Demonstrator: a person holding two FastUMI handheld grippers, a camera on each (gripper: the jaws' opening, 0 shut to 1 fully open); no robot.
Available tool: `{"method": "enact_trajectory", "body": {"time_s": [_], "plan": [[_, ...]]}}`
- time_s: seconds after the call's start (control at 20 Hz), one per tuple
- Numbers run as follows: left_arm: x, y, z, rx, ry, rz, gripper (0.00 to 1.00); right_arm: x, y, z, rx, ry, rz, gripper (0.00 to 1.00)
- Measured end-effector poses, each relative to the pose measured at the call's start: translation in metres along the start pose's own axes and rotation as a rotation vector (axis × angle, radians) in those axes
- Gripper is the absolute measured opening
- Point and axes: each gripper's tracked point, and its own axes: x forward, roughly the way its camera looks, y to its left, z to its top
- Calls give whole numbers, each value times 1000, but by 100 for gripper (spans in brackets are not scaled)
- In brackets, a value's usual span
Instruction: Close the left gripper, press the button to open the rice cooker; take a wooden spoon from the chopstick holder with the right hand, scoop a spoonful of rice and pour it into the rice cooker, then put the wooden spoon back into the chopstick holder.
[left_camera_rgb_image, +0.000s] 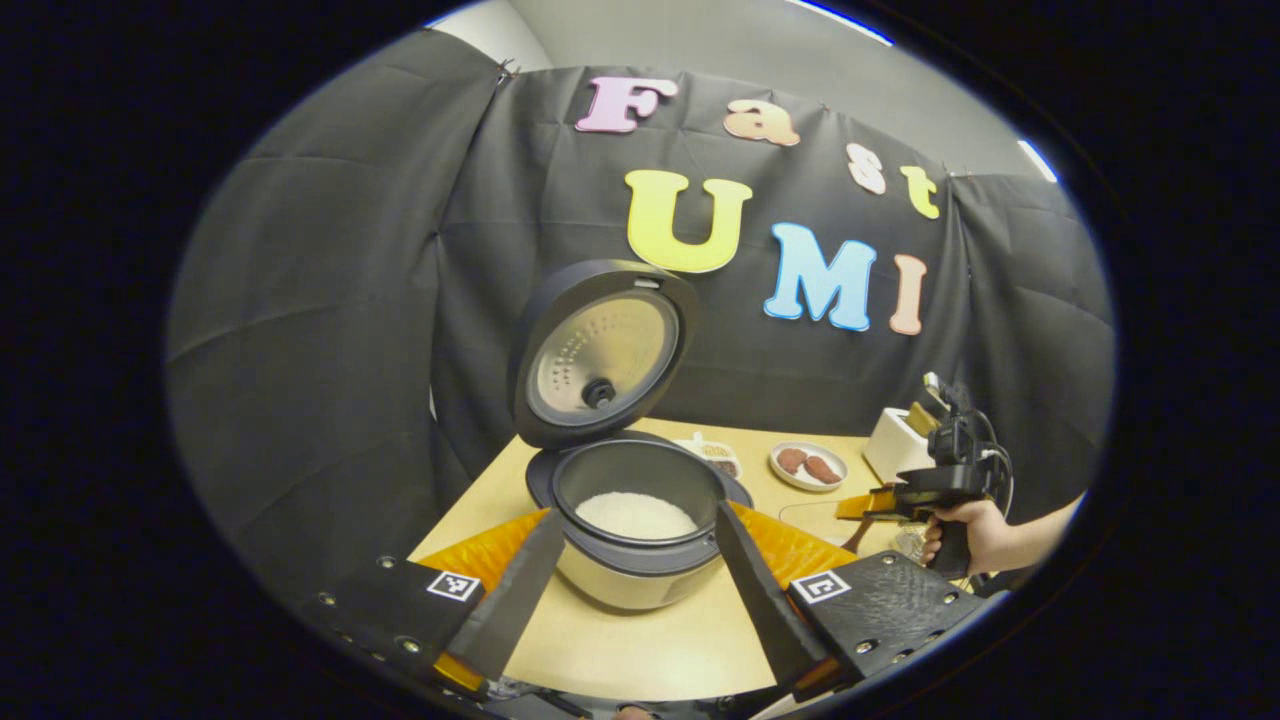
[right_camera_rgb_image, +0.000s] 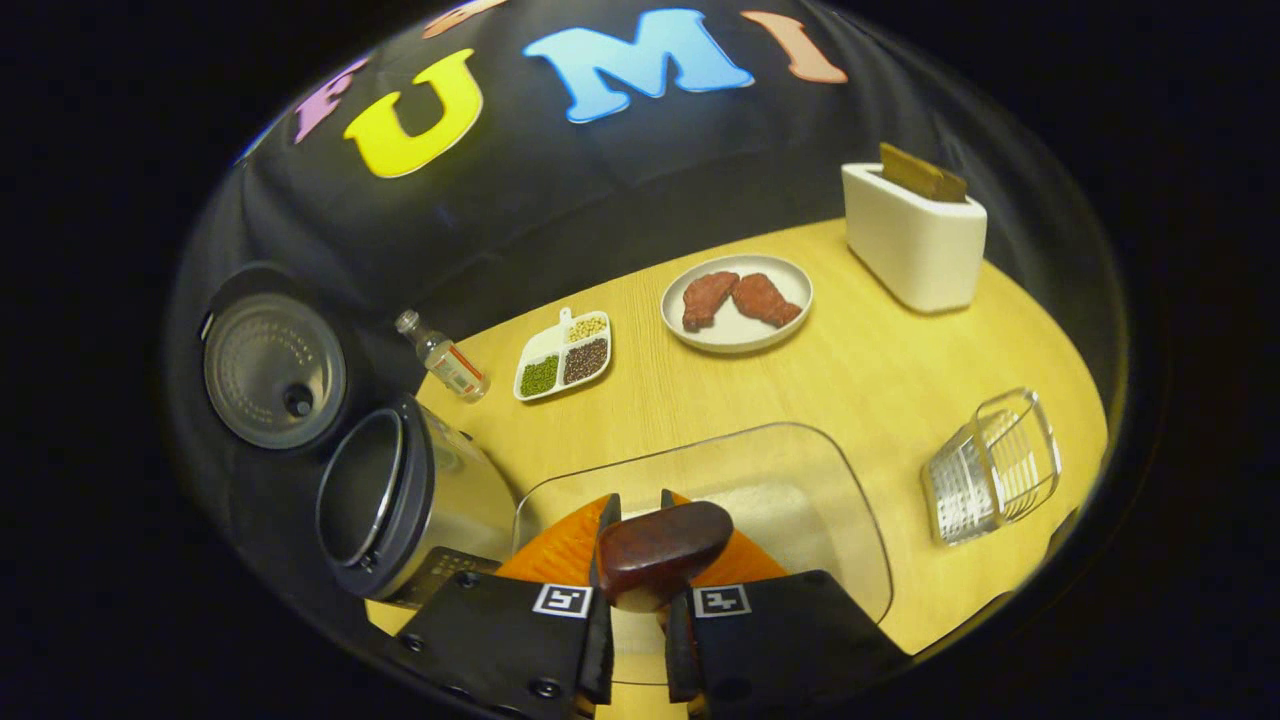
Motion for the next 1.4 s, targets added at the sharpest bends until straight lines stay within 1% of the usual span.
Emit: {"method": "enact_trajectory", "body": {"time_s": [0.15,0.3,0.4,0.5,0.55,0.6,0.7,0.75,0.8,0.85,0.95,1.0,1.05,1.1,1.25,1.3,1.4], "plan": [[-2,-2,-3,2,3,0,94,4,-2,-1,88,30,-5,23],[-2,-3,-3,1,8,-3,94,5,10,-2,180,60,42,23],[-1,-4,-2,7,7,-3,94,4,19,-2,206,67,70,23],[-2,-5,0,15,4,-6,94,-1,19,-3,222,70,73,23],[-3,-6,2,19,0,-8,94,-4,19,-2,243,68,80,19],[-2,-8,3,23,-3,-10,94,-8,18,0,276,70,89,23],[-1,-8,2,27,-5,-10,94,-12,15,5,347,67,106,23],[-2,-8,2,26,-3,-10,97,-13,12,7,374,64,112,23],[-1,-8,2,23,0,-10,97,-15,9,10,392,57,117,23],[1,-8,0,19,3,-11,94,-15,5,12,404,48,119,23],[2,-7,-1,18,6,-13,94,-15,-11,14,407,32,93,23],[4,-7,0,23,4,-14,96,-16,-20,15,413,25,74,23],[3,-6,2,32,2,-14,96,-18,-26,15,429,20,63,23],[3,-5,5,41,-2,-13,94,-21,-32,18,453,13,61,23],[6,-4,6,49,-1,-13,94,-29,-51,24,543,-4,50,23],[7,-5,6,45,1,-15,96,-30,-58,24,578,-3,44,23],[9,-6,4,37,6,-21,96,-34,-69,28,657,-9,50,23]]}}
